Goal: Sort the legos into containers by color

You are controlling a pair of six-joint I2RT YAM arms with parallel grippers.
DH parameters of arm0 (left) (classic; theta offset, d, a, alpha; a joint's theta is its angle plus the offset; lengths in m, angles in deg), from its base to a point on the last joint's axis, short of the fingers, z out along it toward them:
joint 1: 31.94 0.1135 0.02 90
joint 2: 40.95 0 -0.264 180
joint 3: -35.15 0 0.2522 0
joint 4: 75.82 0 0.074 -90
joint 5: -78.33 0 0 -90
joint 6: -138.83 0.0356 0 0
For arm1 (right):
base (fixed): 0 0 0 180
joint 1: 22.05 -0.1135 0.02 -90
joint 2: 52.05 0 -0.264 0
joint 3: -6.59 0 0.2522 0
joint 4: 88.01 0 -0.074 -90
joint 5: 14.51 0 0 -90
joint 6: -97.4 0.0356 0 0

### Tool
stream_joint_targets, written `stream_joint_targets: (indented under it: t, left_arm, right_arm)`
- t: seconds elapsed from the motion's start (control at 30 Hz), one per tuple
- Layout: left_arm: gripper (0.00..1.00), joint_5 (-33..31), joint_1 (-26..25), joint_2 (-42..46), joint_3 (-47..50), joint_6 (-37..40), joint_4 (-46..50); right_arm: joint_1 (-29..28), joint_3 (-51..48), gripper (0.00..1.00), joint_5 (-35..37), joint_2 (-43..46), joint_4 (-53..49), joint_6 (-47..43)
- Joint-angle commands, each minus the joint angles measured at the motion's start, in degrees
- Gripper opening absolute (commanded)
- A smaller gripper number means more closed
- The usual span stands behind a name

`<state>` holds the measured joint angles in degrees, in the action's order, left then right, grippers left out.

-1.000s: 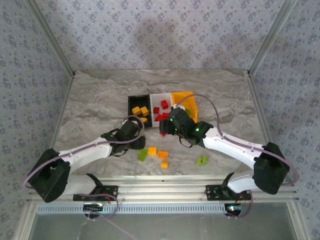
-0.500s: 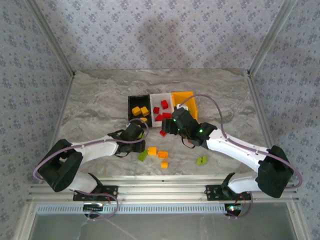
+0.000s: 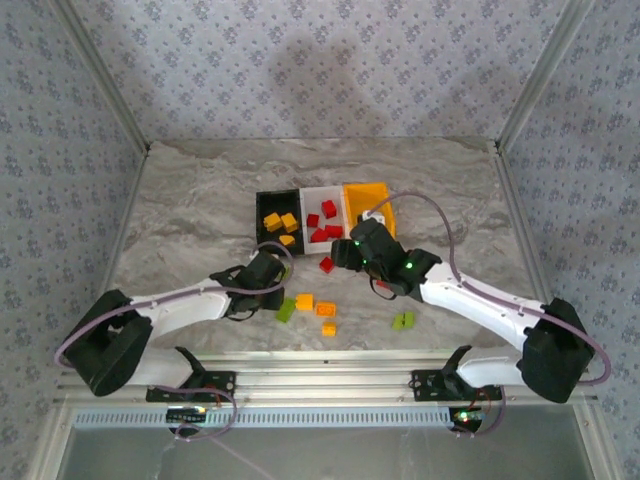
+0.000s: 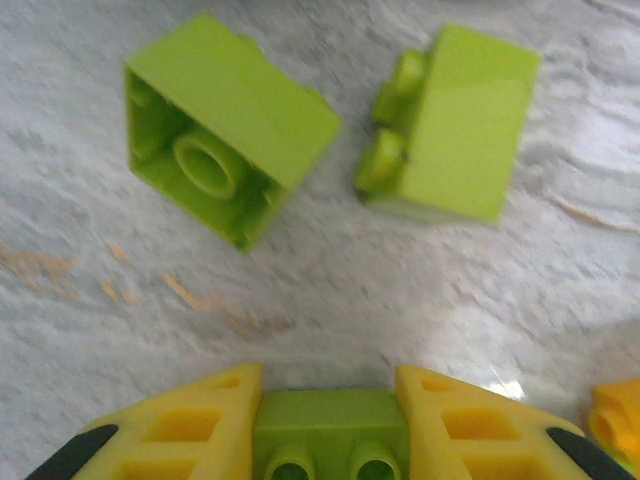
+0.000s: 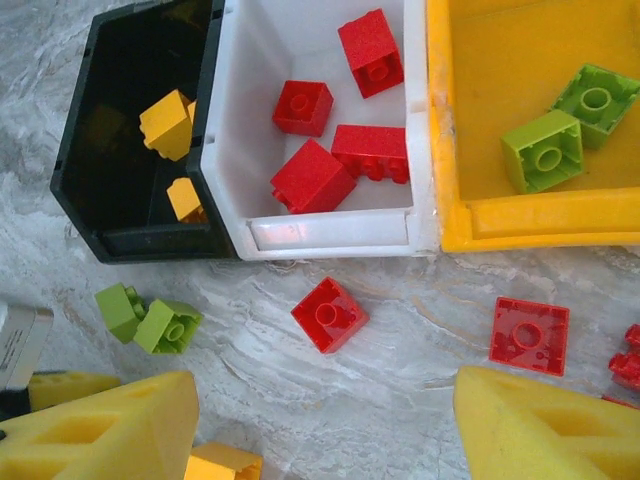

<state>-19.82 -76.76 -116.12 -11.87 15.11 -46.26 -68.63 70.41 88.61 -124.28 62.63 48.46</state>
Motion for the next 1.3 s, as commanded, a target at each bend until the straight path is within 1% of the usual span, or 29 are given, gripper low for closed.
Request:
stream_joint_targets:
  t: [0.0,0.1,0.2,0.37,0.5,0.77,0.93,0.97,1.03,1.07,1.17,1.27]
  left_arm:
    - [0.26,0.94,-1.53,4.33,-4.12,-0.44,4.97]
    - [0.26,0.69,-2.2,4.51,-9.64,0.32,6.18]
    - [0.26,0.96,-2.16,0.64,-16.95,2.15,5.51]
    - [0.25,1.29,-2.18,-12.42,-32.43,5.72,3.81]
    - [0.23,2.99,-2.19,-24.33,-45.94,7.8,5.51]
    - [0.23,6.08,-2.27,-43.64,-71.25,9.28,12.25]
    - [0.23,6.86,-2.25,-52.96,-82.96,9.2,17.09]
    - [0.25,7.0,-2.25,-54.32,-84.77,9.04,17.69]
    - [0.31,7.56,-2.28,-56.6,-88.01,8.6,18.85]
    - [0.37,7.85,-2.29,-57.43,-89.5,8.34,19.28]
    - [0.6,8.56,-2.54,-58.06,-91.8,7.79,19.54]
    - [0.71,8.76,-3.39,-56.08,-91.78,7.87,18.54]
  right_arm:
    - [0.74,-2.38,0.7,2.82,3.18,-1.36,2.24]
    - [1.84,-4.72,0.7,4.15,5.81,-2.7,3.84]
    - [3.07,-7.61,0.7,4.62,8.58,-3.51,5.41]
    - [4.39,-10.79,0.71,5.57,11.72,-6.25,7.66]
    - [4.73,-12.46,0.71,6.17,13.71,-8.15,8.81]
    - [5.13,-15.83,0.71,5.92,17.16,-10.31,10.42]
    - [5.7,-16.23,0.71,5.52,18.46,-11.08,10.2]
    - [5.85,-16.24,0.71,5.48,18.56,-11.03,10.11]
    - [6.18,-16.37,0.72,5.25,18.61,-11.11,10.15]
    - [6.29,-16.45,0.72,5.16,18.61,-11.04,10.18]
    - [6.81,-16.6,0.73,4.8,18.47,-10.78,10.44]
    - [7.27,-16.68,0.73,4.59,18.3,-10.43,10.57]
